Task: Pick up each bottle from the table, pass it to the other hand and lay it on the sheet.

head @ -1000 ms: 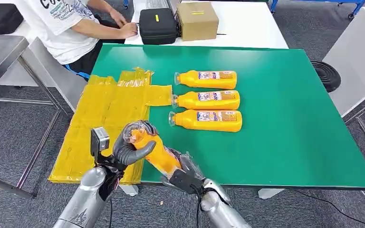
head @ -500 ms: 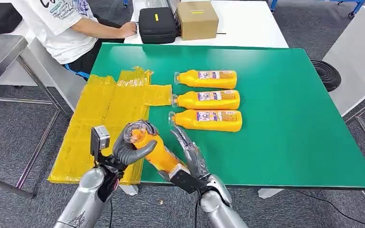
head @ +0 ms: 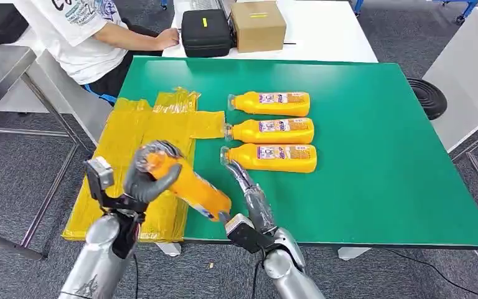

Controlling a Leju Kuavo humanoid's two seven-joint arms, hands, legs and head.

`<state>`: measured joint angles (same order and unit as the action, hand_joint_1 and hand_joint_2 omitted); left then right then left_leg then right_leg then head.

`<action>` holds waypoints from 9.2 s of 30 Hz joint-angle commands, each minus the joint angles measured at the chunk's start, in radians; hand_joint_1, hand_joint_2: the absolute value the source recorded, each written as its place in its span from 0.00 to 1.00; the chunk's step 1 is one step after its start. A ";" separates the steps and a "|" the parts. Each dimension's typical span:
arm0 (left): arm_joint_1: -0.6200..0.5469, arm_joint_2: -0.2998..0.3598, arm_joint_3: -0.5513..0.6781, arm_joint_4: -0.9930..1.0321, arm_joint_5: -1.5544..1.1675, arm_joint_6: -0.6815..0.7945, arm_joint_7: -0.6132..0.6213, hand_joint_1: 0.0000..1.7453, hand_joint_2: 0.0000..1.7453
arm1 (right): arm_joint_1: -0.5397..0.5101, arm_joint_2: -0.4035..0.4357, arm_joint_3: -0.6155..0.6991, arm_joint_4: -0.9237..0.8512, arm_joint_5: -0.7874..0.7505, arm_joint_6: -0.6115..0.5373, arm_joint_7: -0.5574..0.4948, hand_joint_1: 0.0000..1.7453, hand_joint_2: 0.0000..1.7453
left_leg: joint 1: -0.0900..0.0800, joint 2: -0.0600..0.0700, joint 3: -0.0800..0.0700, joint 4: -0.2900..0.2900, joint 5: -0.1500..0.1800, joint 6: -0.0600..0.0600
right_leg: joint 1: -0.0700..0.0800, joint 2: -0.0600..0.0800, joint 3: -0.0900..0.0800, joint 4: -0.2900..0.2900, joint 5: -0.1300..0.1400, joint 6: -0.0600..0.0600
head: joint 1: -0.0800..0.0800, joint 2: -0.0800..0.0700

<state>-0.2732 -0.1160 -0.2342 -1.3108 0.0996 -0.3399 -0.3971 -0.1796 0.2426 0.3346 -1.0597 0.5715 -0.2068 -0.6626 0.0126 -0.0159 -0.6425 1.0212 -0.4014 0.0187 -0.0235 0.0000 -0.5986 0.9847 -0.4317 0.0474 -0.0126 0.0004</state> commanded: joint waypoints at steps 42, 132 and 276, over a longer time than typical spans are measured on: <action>-0.531 0.340 -0.228 0.219 -0.765 0.061 0.126 1.00 1.00 | 0.124 -0.042 -0.271 -0.373 -0.295 0.229 -0.036 0.00 0.00 | 0.000 -0.003 0.000 0.001 0.001 -0.001 | 0.001 -0.005 0.000 0.001 -0.001 -0.003 | 0.000 0.000; -0.638 0.289 -0.948 0.828 -0.889 -0.068 -0.032 1.00 1.00 | 0.140 -0.089 -0.219 -0.366 -0.410 0.230 -0.036 0.00 1.00 | 0.001 0.004 0.006 -0.001 0.001 -0.001 | 0.001 0.002 0.004 -0.001 0.003 -0.005 | 0.000 0.000; -0.799 0.689 -0.822 0.152 -0.418 -0.332 -0.013 0.00 1.00 | 0.138 -0.099 -0.212 -0.338 -0.439 0.209 -0.036 0.00 1.00 | 0.004 0.002 0.000 0.002 0.002 -0.003 | 0.004 0.000 0.000 0.003 0.001 -0.005 | 0.000 0.000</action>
<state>-1.0024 0.5310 -1.1173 -1.0079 -0.4519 -0.5849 -0.3991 -0.0450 0.1446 0.1568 -1.4179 0.1232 -0.0004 -0.6981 0.0149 -0.0148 -0.6415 1.0212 -0.3978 0.0154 -0.0213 0.0006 -0.5989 0.9868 -0.4291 0.0445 -0.0126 0.0004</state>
